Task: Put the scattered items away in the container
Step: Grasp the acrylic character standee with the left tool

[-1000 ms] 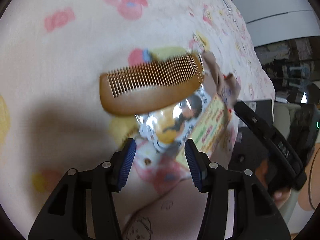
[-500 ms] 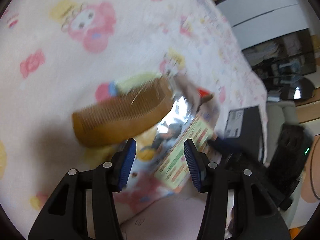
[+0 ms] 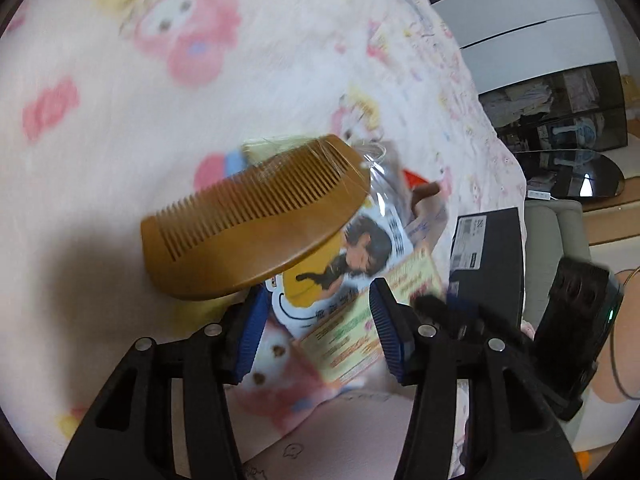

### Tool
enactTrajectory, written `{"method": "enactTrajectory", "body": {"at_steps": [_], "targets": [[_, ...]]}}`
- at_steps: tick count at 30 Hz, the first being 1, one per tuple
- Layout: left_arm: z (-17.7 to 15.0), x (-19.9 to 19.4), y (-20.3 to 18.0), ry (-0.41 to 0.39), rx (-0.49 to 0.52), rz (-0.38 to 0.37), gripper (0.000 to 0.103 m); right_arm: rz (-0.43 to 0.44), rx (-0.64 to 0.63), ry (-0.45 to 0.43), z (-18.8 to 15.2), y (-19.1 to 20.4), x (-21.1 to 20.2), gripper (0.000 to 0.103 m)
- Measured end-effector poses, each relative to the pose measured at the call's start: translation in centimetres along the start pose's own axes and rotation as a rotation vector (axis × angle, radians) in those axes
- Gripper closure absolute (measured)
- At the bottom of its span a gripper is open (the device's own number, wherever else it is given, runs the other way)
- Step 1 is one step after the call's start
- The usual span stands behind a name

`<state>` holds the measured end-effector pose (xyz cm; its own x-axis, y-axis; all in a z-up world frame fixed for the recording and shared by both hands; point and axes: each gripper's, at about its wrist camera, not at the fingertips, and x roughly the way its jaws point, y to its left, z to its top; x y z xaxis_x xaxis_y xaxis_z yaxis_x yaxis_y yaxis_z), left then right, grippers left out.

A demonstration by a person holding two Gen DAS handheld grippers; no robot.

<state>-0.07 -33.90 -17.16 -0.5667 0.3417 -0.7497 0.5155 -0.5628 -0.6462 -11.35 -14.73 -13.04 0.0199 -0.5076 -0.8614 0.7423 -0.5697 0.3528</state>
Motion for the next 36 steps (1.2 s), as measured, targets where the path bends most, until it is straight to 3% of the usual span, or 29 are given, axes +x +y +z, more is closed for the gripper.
{"method": "enactTrajectory", "body": {"at_steps": [4, 8, 12, 15, 20, 23, 26, 31, 36], "targets": [[0.4, -0.4, -0.4, -0.015, 0.008, 0.026, 0.051, 0.003, -0.027, 0.077, -1.6, 0.6, -0.2, 0.083], [-1.0, 1.0, 0.0, 0.026, -0.008, 0.057, 0.052, -0.052, -0.033, 0.025, -1.6, 0.2, -0.9, 0.082], [-1.6, 1.9, 0.5, 0.063, -0.016, 0.037, 0.052, -0.021, 0.001, 0.011, -0.3, -0.6, 0.3, 0.082], [-1.1, 1.8, -0.5, 0.05, -0.006, -0.003, 0.051, -0.016, 0.002, 0.035, 0.1, -0.6, 1.2, 0.082], [-0.9, 1.1, -3.9, 0.046, 0.075, -0.112, 0.052, 0.018, -0.046, -0.024, -0.6, 1.2, -1.4, 0.082], [-0.8, 1.1, -5.1, 0.028, 0.1, -0.032, 0.052, 0.01, -0.035, -0.057, -0.9, 1.2, -3.1, 0.083], [-0.7, 1.6, -4.0, 0.04, 0.051, 0.061, 0.052, -0.036, 0.004, -0.05, -1.4, 0.0, -3.3, 0.082], [-1.6, 1.2, 0.1, 0.061, -0.042, 0.09, 0.047, -0.032, 0.037, -0.036, -1.6, -1.2, -2.9, 0.082], [-1.2, 2.7, 2.4, 0.102, -0.096, 0.0, 0.044, -0.019, 0.016, -0.016, -0.6, -1.1, -1.3, 0.078]]}}
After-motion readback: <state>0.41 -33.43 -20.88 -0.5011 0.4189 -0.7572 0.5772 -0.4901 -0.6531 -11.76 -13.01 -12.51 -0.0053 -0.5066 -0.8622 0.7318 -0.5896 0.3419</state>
